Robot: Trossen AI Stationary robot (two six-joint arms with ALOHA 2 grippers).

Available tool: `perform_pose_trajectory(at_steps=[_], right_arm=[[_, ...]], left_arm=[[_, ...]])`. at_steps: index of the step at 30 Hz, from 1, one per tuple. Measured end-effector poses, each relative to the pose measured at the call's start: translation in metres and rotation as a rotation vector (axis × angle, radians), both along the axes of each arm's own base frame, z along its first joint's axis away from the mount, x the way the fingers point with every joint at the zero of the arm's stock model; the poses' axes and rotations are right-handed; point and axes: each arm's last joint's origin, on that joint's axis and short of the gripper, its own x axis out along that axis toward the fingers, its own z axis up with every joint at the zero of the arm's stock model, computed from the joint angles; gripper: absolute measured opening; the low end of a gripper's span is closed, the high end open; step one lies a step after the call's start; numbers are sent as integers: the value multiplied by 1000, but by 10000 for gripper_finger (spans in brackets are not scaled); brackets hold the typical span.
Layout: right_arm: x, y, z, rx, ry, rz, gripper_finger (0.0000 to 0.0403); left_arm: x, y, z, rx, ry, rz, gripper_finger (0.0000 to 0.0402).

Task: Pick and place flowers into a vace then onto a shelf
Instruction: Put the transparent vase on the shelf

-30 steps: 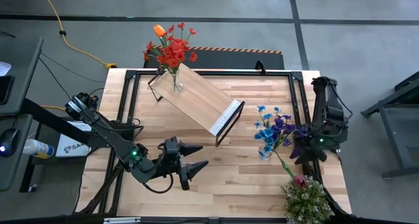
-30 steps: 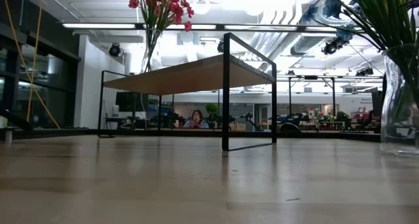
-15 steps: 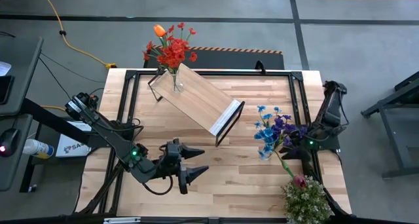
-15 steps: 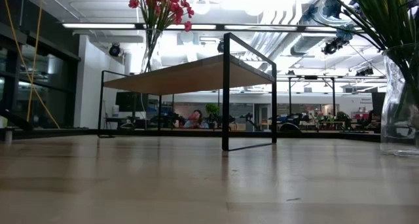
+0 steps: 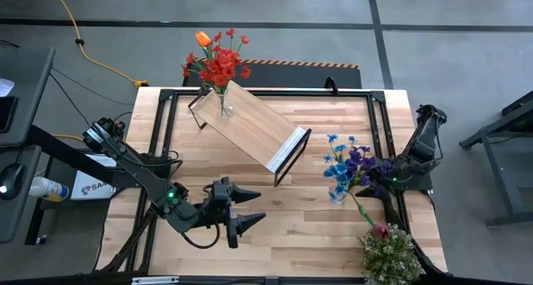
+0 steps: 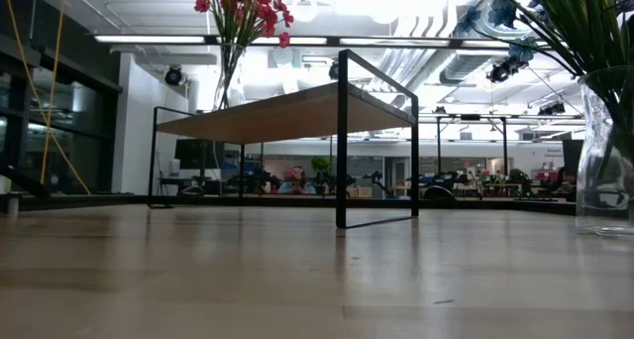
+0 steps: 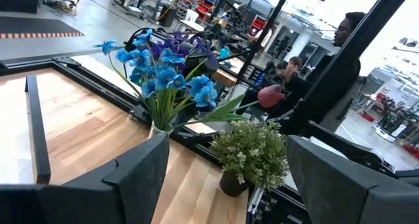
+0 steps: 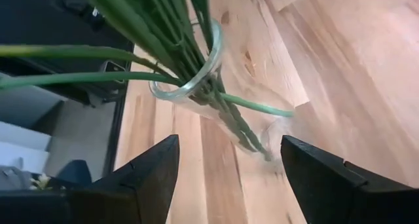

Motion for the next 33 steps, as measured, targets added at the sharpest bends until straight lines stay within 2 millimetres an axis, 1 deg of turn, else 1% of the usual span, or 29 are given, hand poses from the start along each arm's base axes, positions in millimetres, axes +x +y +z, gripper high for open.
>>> perform_pose_trajectory(at_steps=[5, 10, 12, 19, 22, 25, 28, 33], right_arm=[[1, 0, 1, -72, -40, 34, 257], [4, 3, -1, -72, -92, 23, 257], [5, 5, -1, -82, -78, 39, 257], [10, 7, -6, -115, -10, -15, 256], [16, 12, -5, -104, -29, -31, 257], [22, 15, -7, -106, -57, -51, 256], [26, 17, -11, -98, -48, -63, 257], [30, 16, -12, -136, -50, -94, 257]], left_arm=[[0, 0, 0, 0, 0, 0, 337], [0, 0, 0, 0, 0, 1, 337], [-1, 1, 1, -1, -2, 1, 337], [-2, 2, 3, 12, -2, 3, 337], [-3, 3, 5, 11, -7, 3, 337], [-4, 3, 6, 12, -9, 1, 337], [-4, 3, 6, 13, -9, -1, 337], [-4, 3, 6, 14, -8, -7, 337]])
